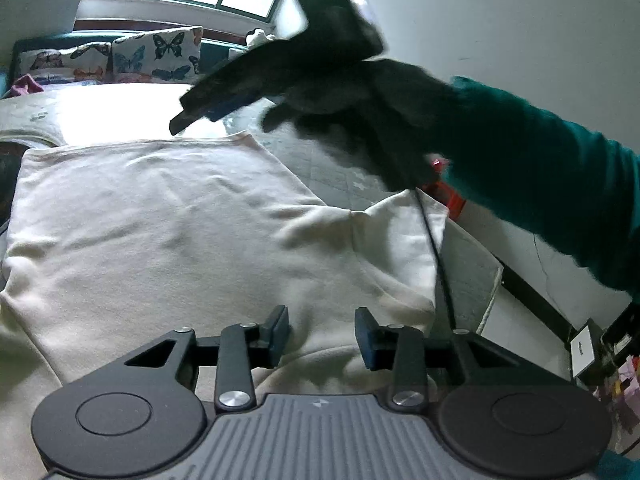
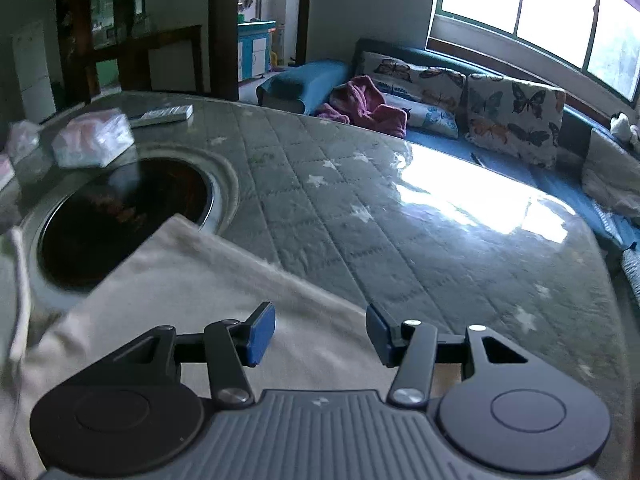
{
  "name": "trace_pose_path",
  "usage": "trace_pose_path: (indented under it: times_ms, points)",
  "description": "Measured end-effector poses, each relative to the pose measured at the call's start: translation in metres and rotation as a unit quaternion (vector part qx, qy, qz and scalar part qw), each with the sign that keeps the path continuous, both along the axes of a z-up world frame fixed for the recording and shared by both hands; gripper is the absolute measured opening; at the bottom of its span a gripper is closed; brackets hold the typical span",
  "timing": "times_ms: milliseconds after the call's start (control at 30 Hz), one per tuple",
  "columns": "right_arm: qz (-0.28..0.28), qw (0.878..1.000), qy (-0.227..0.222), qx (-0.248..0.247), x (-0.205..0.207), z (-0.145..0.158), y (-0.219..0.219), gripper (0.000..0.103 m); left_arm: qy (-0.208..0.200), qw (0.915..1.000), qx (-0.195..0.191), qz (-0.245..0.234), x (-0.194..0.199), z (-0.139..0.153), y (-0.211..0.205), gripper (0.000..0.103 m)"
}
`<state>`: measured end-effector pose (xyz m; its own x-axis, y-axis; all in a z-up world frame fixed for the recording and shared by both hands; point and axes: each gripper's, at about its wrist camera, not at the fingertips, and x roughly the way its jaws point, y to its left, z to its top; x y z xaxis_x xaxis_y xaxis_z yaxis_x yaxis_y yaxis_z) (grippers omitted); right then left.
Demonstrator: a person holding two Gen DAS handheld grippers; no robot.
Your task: Fold clothes
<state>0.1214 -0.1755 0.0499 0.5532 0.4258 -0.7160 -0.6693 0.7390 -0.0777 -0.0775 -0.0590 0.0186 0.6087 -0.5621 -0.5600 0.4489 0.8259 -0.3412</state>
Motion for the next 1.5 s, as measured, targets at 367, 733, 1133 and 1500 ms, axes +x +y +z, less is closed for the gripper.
trace_pose_path:
  times_ms: [367,733,1133,1500]
  points:
    - [-0.024,0.999,0.039,0.002,-0.083,-0.027,-0.072,0.050,-0.005,0.9999,0.010,-0.002,-0.006,0.001,-0.003,0.040]
    - [-0.096,0.995,0.000,0.018,-0.098,-0.018,-0.113,0.046,-0.004,0.9998,0.018,0.004,-0.008,0.004,-0.002,0.041]
    - [-0.068,0.997,-0.017,0.022,-0.179,-0.010,-0.136,0.046,-0.010,0.9984,0.048,0.029,-0.029,0.007,0.015,0.041]
    - [-0.014,0.999,-0.029,0.012,-0.222,-0.025,-0.110,0.046,-0.024,0.9977,0.063,0.000,-0.048,0.011,0.011,0.040]
